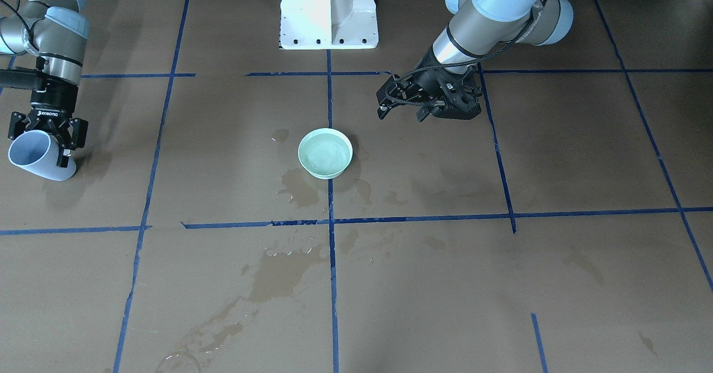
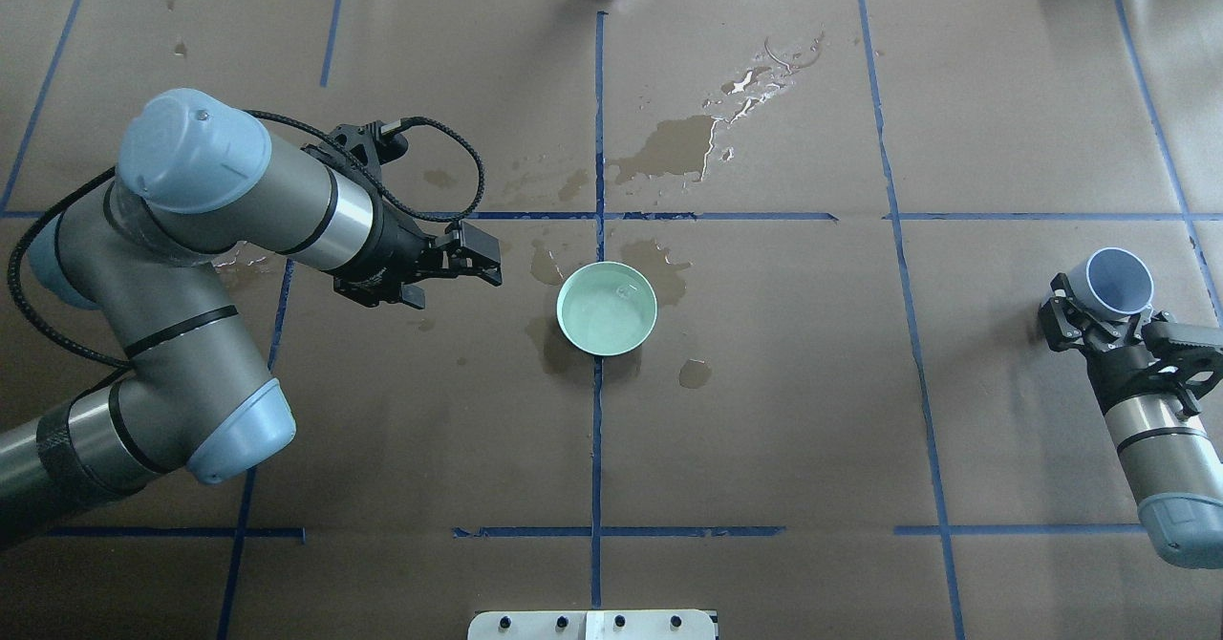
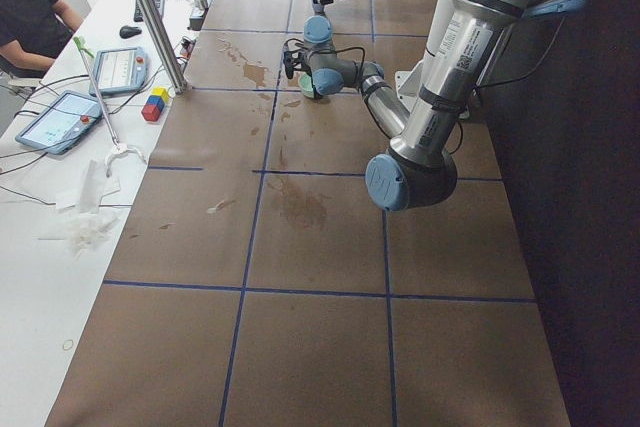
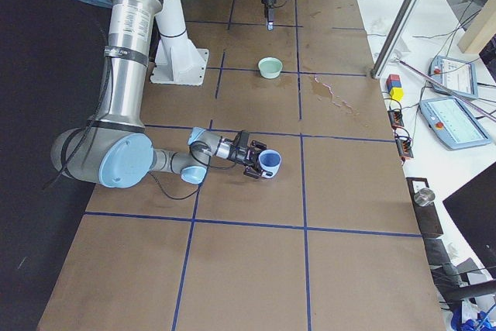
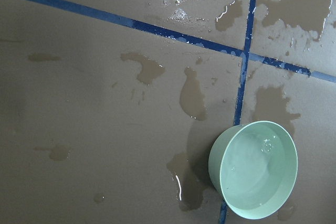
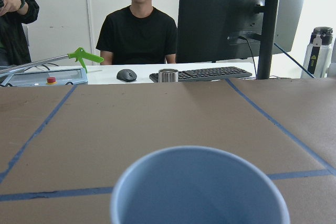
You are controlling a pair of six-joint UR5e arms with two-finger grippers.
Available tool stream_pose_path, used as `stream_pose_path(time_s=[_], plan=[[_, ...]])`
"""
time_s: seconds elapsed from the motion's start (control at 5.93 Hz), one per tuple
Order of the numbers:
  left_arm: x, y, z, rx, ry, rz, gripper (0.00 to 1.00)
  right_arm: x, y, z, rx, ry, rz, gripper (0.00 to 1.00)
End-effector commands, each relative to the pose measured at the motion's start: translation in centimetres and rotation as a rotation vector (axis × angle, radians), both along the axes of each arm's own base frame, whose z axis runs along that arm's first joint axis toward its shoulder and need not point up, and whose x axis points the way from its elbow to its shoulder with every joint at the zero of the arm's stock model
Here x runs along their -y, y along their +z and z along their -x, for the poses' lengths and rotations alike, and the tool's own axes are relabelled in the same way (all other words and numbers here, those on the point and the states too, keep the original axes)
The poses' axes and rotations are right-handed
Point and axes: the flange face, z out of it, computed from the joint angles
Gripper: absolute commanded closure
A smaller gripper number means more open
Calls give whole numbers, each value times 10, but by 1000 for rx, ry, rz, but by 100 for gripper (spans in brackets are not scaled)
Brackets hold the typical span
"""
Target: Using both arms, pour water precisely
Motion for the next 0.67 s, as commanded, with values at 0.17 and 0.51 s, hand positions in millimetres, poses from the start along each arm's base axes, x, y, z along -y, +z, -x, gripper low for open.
stream_pose_path(time_s=[0.17,0.51], plan=[[-1,0,0,0,2,0,0,1,-1,1,-7,-2,-2,0],[-1,0,0,0,2,0,0,1,-9,-4,-11,-18,-22,0]])
